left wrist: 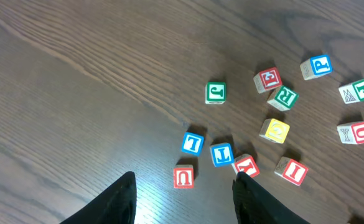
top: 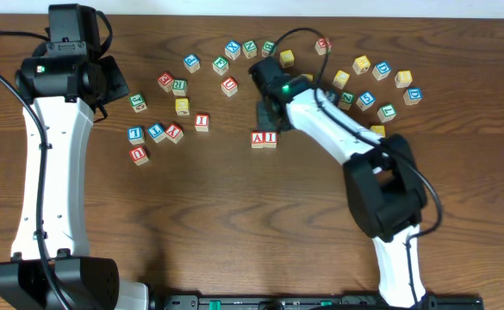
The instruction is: Spell out AI2
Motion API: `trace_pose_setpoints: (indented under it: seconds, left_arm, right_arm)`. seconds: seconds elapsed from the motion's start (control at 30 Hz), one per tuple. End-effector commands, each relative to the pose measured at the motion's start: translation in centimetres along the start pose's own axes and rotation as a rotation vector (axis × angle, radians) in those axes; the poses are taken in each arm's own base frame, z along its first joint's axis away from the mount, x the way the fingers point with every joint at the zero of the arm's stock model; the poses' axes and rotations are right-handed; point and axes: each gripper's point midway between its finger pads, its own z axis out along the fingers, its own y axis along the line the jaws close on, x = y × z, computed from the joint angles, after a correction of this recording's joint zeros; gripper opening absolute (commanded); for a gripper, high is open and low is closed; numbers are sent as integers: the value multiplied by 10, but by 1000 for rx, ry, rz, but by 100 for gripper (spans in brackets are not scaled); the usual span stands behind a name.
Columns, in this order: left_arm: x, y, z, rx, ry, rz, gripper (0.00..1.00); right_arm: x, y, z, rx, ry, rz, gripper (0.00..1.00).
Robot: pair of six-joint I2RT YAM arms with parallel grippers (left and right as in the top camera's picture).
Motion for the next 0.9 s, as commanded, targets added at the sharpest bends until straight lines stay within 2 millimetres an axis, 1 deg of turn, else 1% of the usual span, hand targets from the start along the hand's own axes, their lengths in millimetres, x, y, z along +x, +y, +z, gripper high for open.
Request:
trace_pose_setpoints:
  seconds: [0.0, 0.1, 0.17, 0.3, 0.37, 0.47, 0.57, 0.87]
  left_arm:
    - [4, 1, 7, -10, 22, -1, 49]
    - [4, 1, 7, -10, 22, -1, 49]
    - [4, 1, 7, -10, 22, -1, 49]
    - [5, 1, 7, -11, 25, 0, 49]
    - [6, 1, 7, -12, 28, 0, 49]
    - [6, 1, 7, -13, 29, 0, 49]
    - [6, 1, 7, -13, 29, 0, 49]
    - [6, 1, 7, -13, 29, -2, 49]
  right_arm:
    - [-20, -17, -29, 20, -56, 89, 1]
    - [-6, -26, -20, 54, 7, 97, 1]
    - [3, -29, -15, 73, 41, 90, 1]
    - [25, -19, -2, 49, 100, 67, 1]
    - [32, -18, 3, 51, 111, 72, 1]
    - [36, -16, 8, 47, 112, 69, 1]
    - [36, -16, 8, 44, 111, 67, 1]
    - [37, -5, 8, 10, 107, 9, 1]
